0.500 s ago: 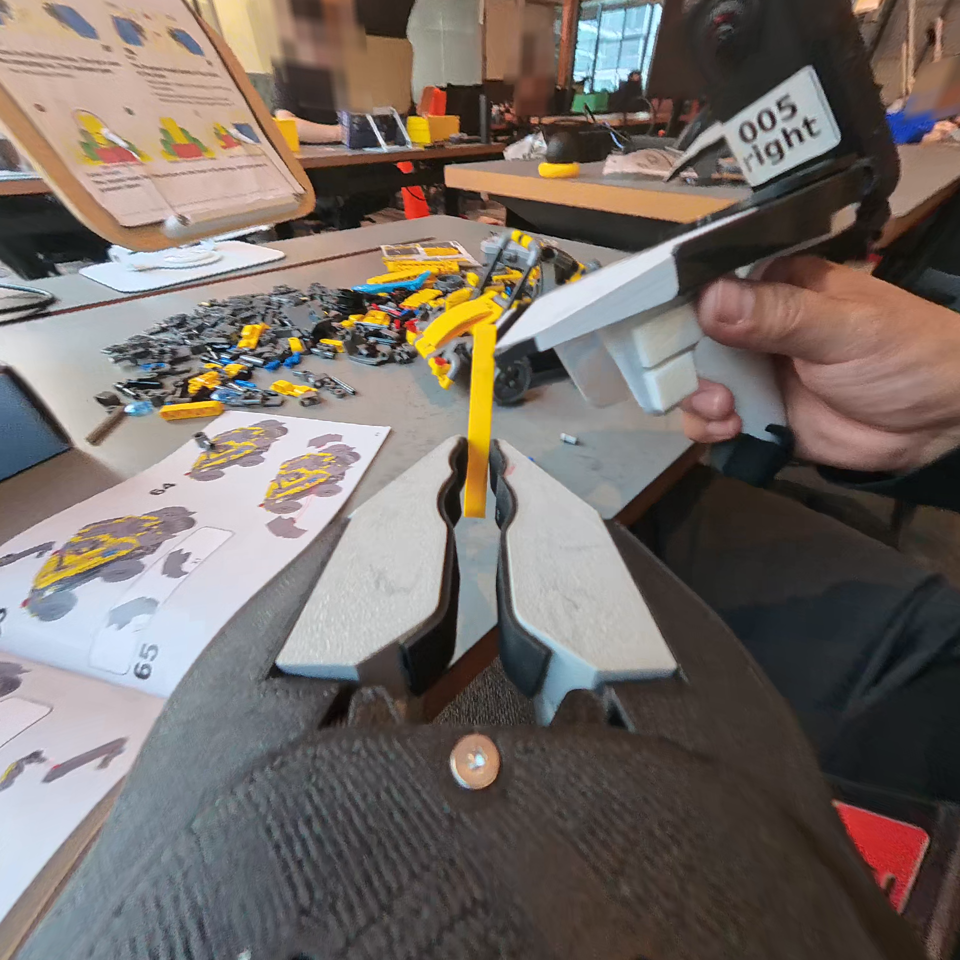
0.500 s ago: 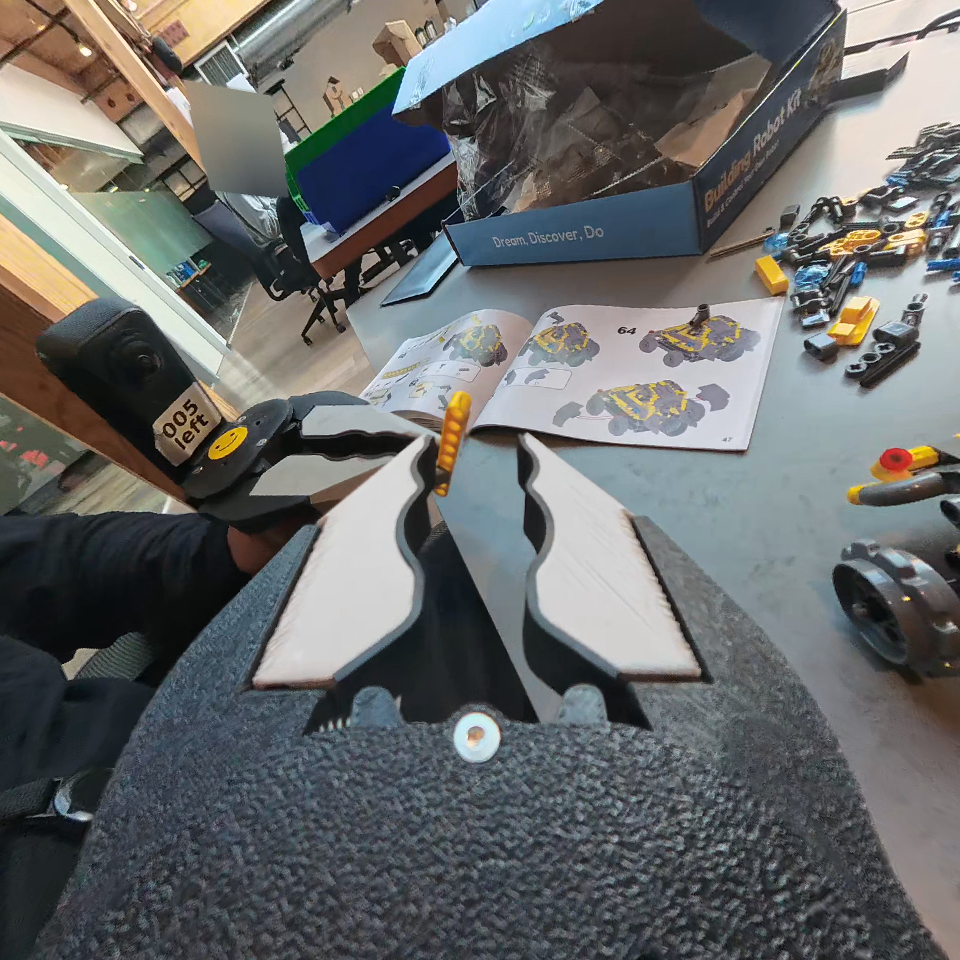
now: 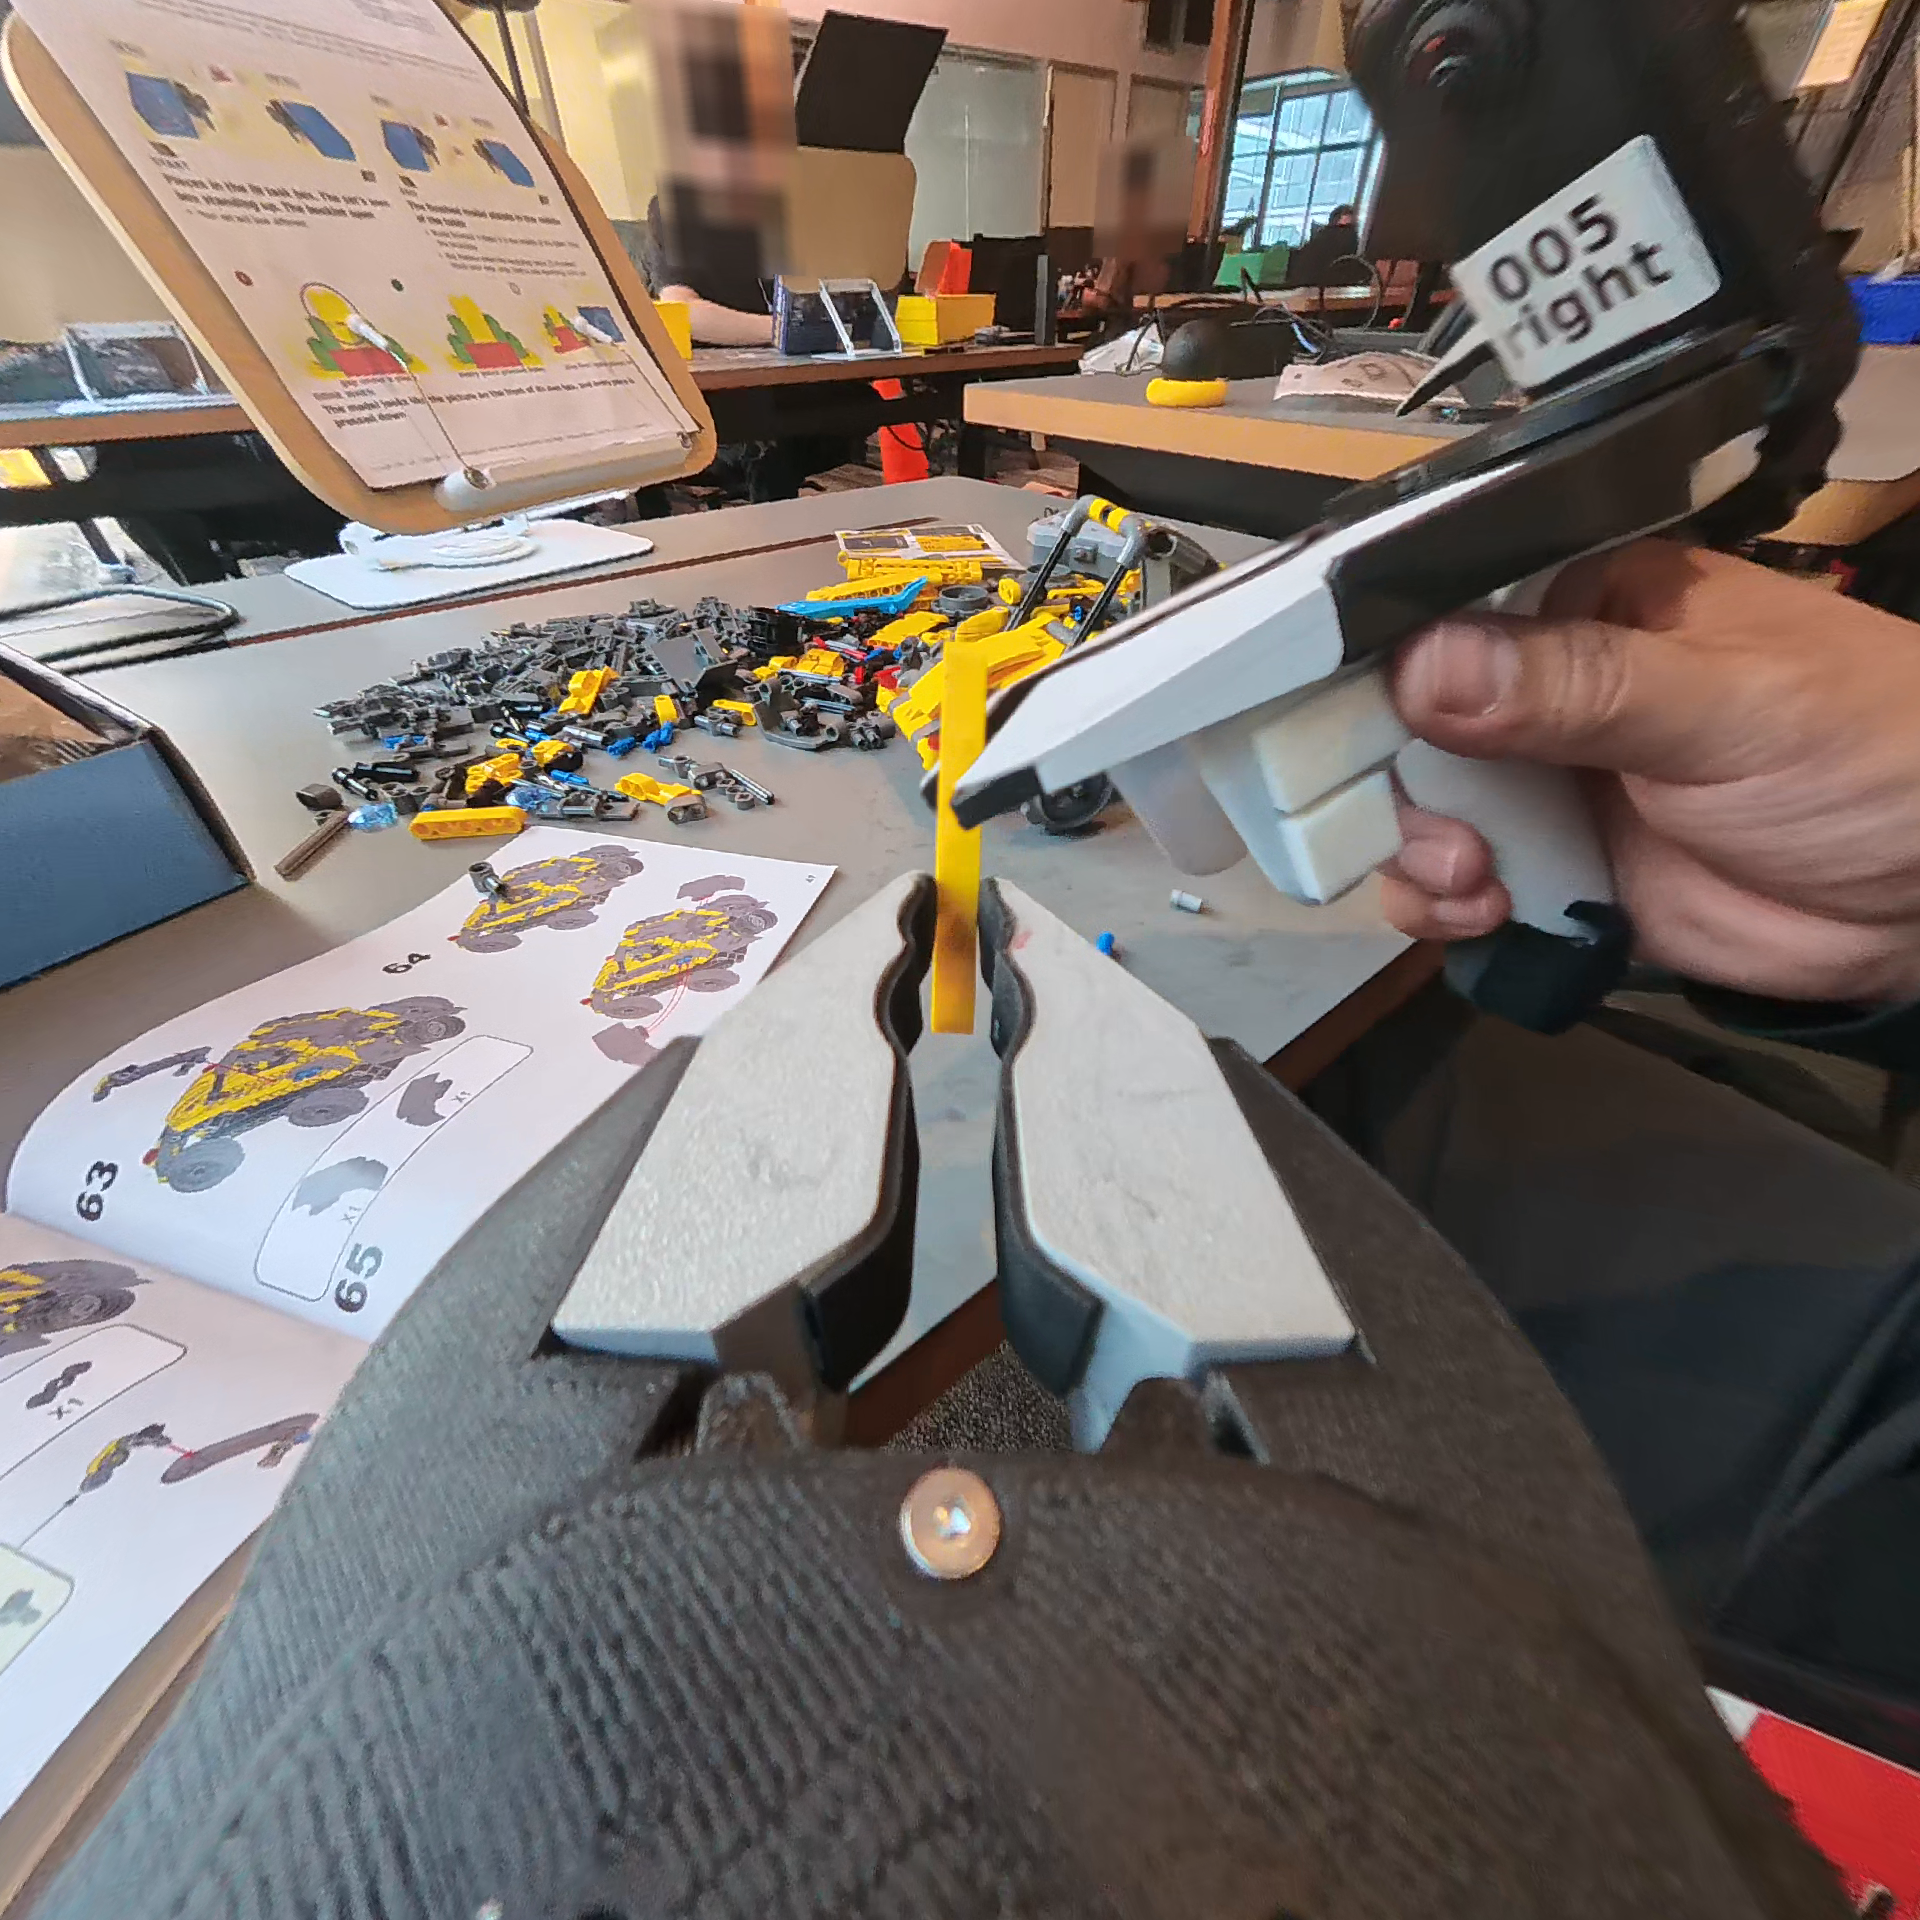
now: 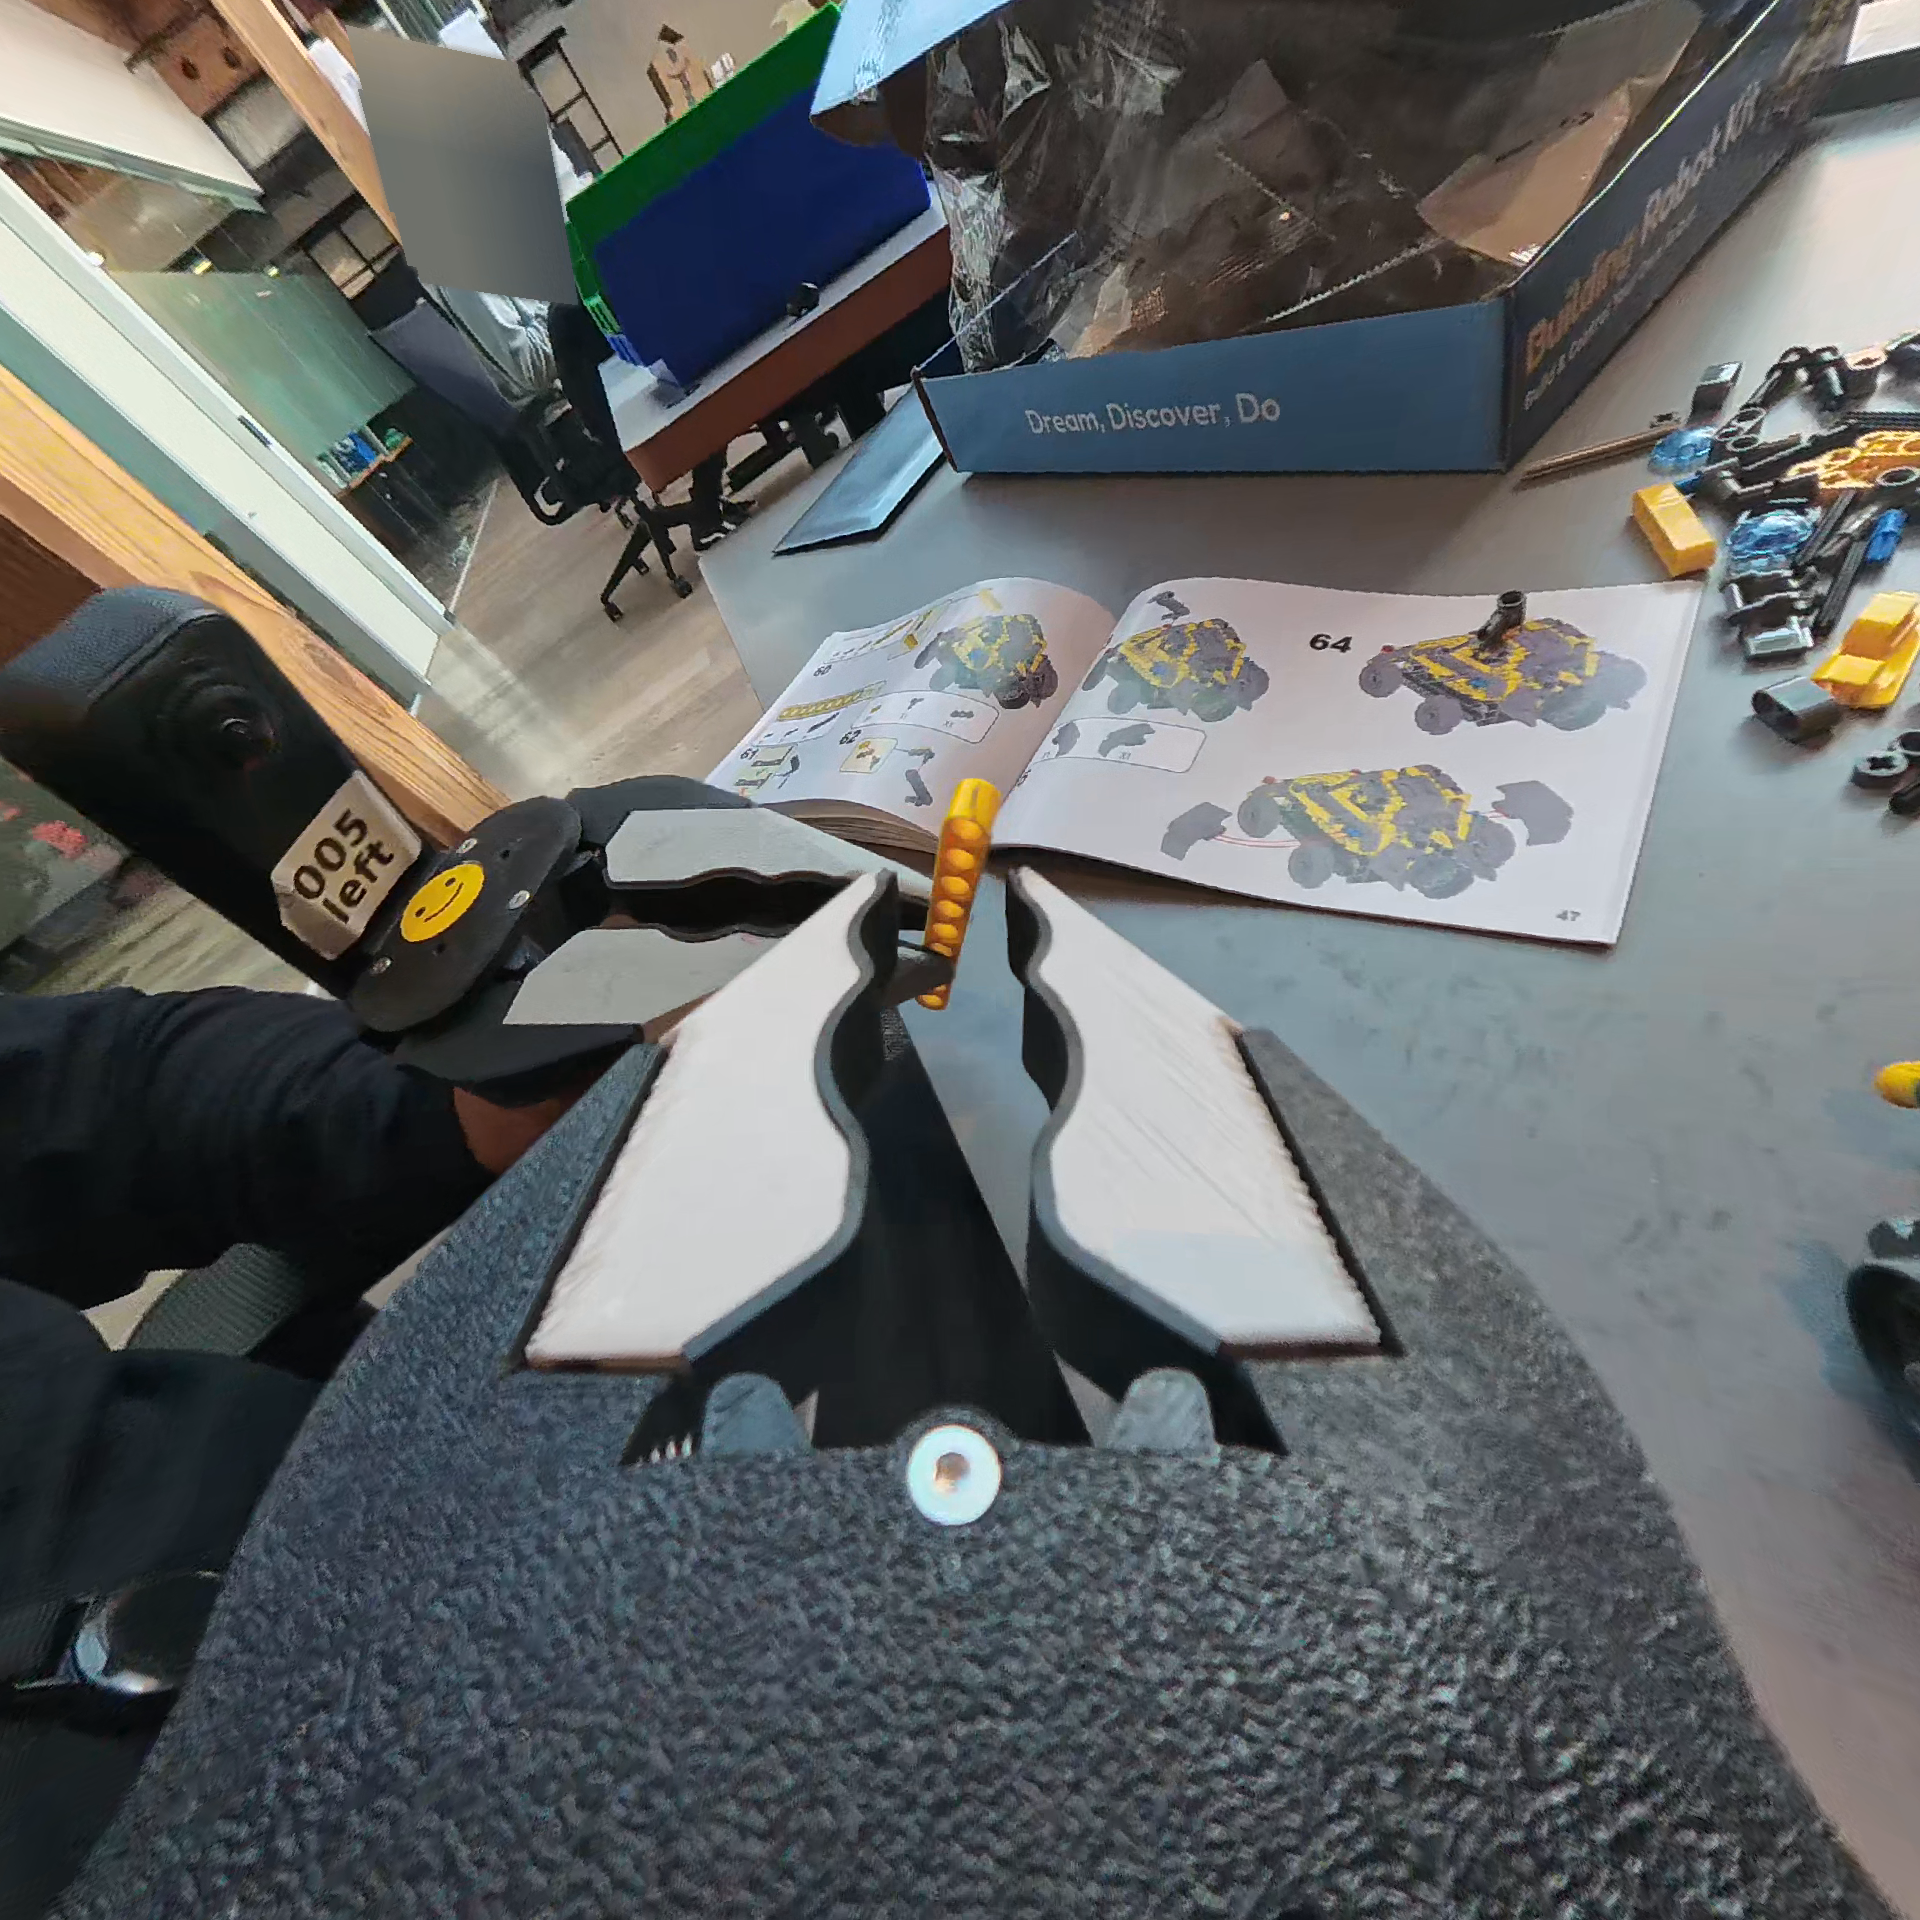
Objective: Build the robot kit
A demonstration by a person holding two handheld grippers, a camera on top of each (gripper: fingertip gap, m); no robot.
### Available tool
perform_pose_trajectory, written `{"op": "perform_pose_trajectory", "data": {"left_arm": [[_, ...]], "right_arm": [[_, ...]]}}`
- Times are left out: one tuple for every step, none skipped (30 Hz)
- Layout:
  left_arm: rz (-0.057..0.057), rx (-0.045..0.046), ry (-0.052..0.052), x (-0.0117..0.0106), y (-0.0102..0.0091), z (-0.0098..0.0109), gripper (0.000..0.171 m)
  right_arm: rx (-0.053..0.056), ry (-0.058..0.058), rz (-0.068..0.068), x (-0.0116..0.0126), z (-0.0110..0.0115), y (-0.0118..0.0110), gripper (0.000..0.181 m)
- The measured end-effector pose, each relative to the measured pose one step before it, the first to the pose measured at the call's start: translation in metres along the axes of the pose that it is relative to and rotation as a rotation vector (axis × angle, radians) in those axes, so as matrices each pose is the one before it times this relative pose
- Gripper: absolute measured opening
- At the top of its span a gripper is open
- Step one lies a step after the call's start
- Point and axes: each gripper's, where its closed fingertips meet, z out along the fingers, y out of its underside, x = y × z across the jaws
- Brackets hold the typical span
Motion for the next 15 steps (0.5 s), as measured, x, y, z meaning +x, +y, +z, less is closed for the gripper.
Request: {"op": "perform_pose_trajectory", "data": {"left_arm": [[0.0042, 0.00766, -0.0047, 0.00003, -0.00117, -0.0004, 0.004], [0.0059, 0.00368, -0.0074, -0.0002, -0.00059, -0.00014, 0.004], [0.0071, -0.00053, -0.0049, 0.00007, 0.00011, 0.00031, 0.004], [0.0057, 0.0016, -0.0036, 0.0004, 0.00002, 0.00025, 0.004], [0.0028, 0.00436, -0.0042, 0.00027, -0.00031, 0.0, 0.004], [0.0021, 0.00012, -0.0032, 0.00043, 0.00032, 0.00024, 0.005], [0.0021, -0.00183, -0.0005, 0.00059, 0.00067, 0.0004, 0.005], [0.0002, -0.00326, 0.0033, 0.00087, 0.00087, 0.00042, 0.005], [-0.0023, -0.00617, 0.0064, 0.00099, 0.00115, 0.00067, 0.005], [-0.0025, -0.01155, 0.0098, 0.00086, 0.00167, 0.00066, 0.005], [-0.0022, -0.01391, 0.0113, 0.00018, 0.0015, -0.00026, 0.005], [0.0018, -0.00695, 0.0163, -0.00009, -0.00015, -0.00138, 0.005], [0.0074, -0.00567, 0.0142, -0.00143, -0.00102, -0.00188, 0.006], [0.0162, -0.01785, 0.0078, -0.00307, 0.00013, -0.00171, 0.007], [0.0235, -0.02575, 0.0054, -0.00394, 0.00131, -0.00141, 0.008]], "right_arm": [[0.0088, -0.0067, 0.0019, -0.00078, 0.00063, -0.00069, 0.018], [0.0097, -0.0024, -0.0086, -0.00057, -0.00006, -0.00106, 0.012], [0.0053, 0.0101, -0.0208, 0.00075, -0.00036, -0.00077, 0.009], [-0.0039, 0.0056, -0.0249, -0.00018, -0.00004, 0.00004, 0.009], [-0.0091, 0.0071, -0.0238, -0.00034, 0.00001, 0.0006, 0.009], [-0.0106, 0.0039, -0.0279, -0.00101, -0.00009, 0.0006, 0.008], [-0.0188, 0.0062, -0.0308, -0.00007, -0.00002, 0.00116, 0.008], [-0.028, 0.0037, -0.034, 0.00036, -0.00003, 0.00157, 0.009], [-0.0393, -0.0049, -0.0383, 0.00027, 0.00017, 0.00128, 0.008], [-0.0527, -0.0189, -0.0453, -0.0008, 0.00019, 0.0009, 0.008], [-0.0739, -0.0246, -0.0529, -0.00041, 0.00002, 0.00188, 0.008], [-0.0932, -0.0236, -0.0656, 0.00049, -0.00013, 0.0037, 0.008], [-0.1006, -0.0055, -0.0701, 0.00339, -0.00005, 0.00531, 0.008], [-0.1022, -0.0201, -0.0729, 0.00097, 0.00102, 0.00715, 0.008], [-0.1092, -0.059, -0.0666, -0.00574, 0.00278, 0.00947, 0.008]]}}
